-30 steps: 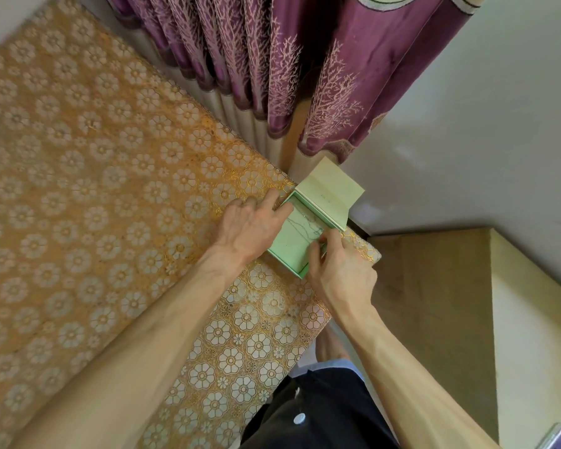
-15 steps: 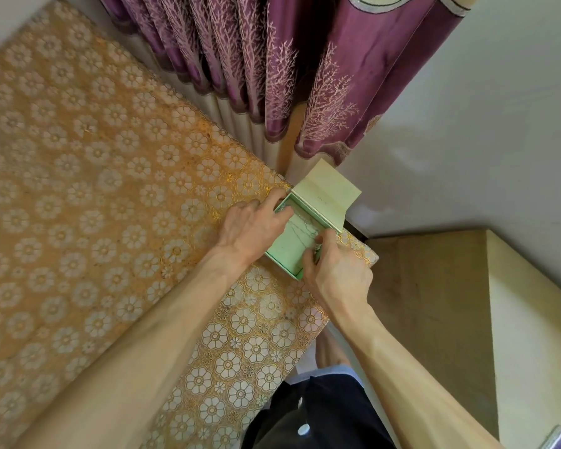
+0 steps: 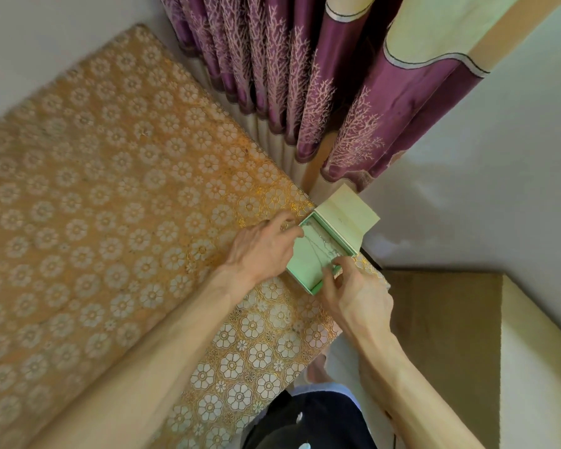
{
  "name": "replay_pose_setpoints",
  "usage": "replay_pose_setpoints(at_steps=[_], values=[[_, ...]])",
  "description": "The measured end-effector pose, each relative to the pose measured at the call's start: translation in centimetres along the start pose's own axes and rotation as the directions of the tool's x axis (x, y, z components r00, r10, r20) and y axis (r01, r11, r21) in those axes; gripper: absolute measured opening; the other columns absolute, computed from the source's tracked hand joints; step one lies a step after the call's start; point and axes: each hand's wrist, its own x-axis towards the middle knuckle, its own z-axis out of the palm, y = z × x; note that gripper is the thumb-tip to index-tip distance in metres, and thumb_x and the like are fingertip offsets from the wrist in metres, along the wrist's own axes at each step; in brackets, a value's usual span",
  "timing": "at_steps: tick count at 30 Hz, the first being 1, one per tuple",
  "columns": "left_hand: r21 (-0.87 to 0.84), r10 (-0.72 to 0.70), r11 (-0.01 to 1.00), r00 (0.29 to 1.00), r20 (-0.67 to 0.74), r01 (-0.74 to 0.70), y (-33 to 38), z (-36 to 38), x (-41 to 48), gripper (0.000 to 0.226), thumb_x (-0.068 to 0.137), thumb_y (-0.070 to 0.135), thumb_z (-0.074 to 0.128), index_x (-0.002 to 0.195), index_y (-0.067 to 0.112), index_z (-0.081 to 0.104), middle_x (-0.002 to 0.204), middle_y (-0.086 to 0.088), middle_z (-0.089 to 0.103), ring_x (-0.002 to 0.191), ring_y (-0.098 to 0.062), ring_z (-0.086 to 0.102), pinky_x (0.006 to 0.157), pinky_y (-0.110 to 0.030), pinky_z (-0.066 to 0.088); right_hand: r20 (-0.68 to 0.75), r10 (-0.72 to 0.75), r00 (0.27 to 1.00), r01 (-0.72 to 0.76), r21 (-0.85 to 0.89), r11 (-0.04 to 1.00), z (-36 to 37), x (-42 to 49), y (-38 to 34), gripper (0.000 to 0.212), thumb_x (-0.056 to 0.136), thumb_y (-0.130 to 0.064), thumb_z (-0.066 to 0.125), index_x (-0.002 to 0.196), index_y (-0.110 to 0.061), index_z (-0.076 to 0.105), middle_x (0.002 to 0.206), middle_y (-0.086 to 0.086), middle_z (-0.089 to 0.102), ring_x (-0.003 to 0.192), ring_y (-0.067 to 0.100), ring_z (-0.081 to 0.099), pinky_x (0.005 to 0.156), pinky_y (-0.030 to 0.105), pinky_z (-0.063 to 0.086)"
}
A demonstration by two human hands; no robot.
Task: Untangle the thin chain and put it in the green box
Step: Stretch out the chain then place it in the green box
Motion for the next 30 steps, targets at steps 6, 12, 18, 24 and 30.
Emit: replay_pose_setpoints(at_steps=[6, 12, 18, 24, 30], values=[[-0.324, -0.365, 0.884, 0.931, -0.027, 0.337, 1.8, 0.3, -5.5, 0.038, 0.103, 0.029, 0.052, 0.141, 0.024, 0.053, 0.147, 0.002, 0.044, 0.06, 0.0, 0.05, 0.047, -0.01, 0.041, 0.078, -0.14, 0.987, 0.143, -0.034, 0.989, -2.0, -0.1, 0.5, 0.036, 0.098, -0.046, 0.047, 0.126, -0.027, 0.057, 0.094, -0.003, 0.074, 0.089, 0.031, 0.07, 0.072, 0.039, 0.053], [-0.446, -0.607, 0.698, 0.793, 0.048, 0.561, 5.3, 0.5, -12.5, 0.04, 0.102, 0.036, 0.052, 0.14, 0.025, 0.053, 0.143, 0.004, 0.056, 0.11, -0.015, 0.066, 0.097, -0.036, 0.055, 0.174, -0.321, 0.931, 0.323, 0.019, 0.946, -4.9, -1.0, 0.5, 0.028, 0.093, -0.044, 0.051, 0.114, -0.033, 0.066, 0.099, -0.011, 0.075, 0.089, 0.022, 0.071, 0.076, 0.041, 0.057], [-0.462, -0.748, 0.547, 0.655, 0.104, 0.698, 10.4, -2.0, -20.7, 0.036, 0.103, 0.04, 0.048, 0.136, 0.028, 0.056, 0.141, 0.009, 0.058, 0.114, -0.011, 0.063, 0.1, -0.027, 0.05, 0.339, -0.621, 0.706, 0.611, 0.152, 0.777, -10.1, -5.7, -0.5, 0.019, 0.096, -0.042, 0.056, 0.108, -0.036, 0.07, 0.114, -0.015, 0.069, 0.105, 0.013, 0.062, 0.084, 0.033, 0.049], [-0.584, -0.887, 0.285, 0.439, 0.139, 0.76, 15.2, -2.9, -29.6, 0.03, 0.101, 0.043, 0.05, 0.128, 0.034, 0.061, 0.132, 0.016, 0.063, 0.101, -0.014, 0.069, 0.085, -0.028, 0.055, 0.373, -0.777, 0.508, 0.759, 0.233, 0.608, -13.2, -12.0, -1.8, 0.014, 0.097, -0.036, 0.059, 0.106, -0.039, 0.069, 0.117, -0.025, 0.065, 0.107, 0.008, 0.059, 0.086, 0.033, 0.056], [-0.749, -0.964, -0.003, 0.198, 0.179, 0.663, 19.1, -2.1, -37.4, 0.023, 0.1, 0.046, 0.052, 0.121, 0.041, 0.061, 0.124, 0.026, 0.061, 0.113, 0.002, 0.058, 0.094, -0.025, 0.049, 0.443, -0.83, 0.338, 0.82, 0.295, 0.491, -12.8, -16.4, -4.6, 0.019, 0.096, -0.047, 0.053, 0.109, -0.044, 0.066, 0.118, -0.032, 0.06, 0.109, 0.002, 0.058, 0.086, 0.024, 0.051]])
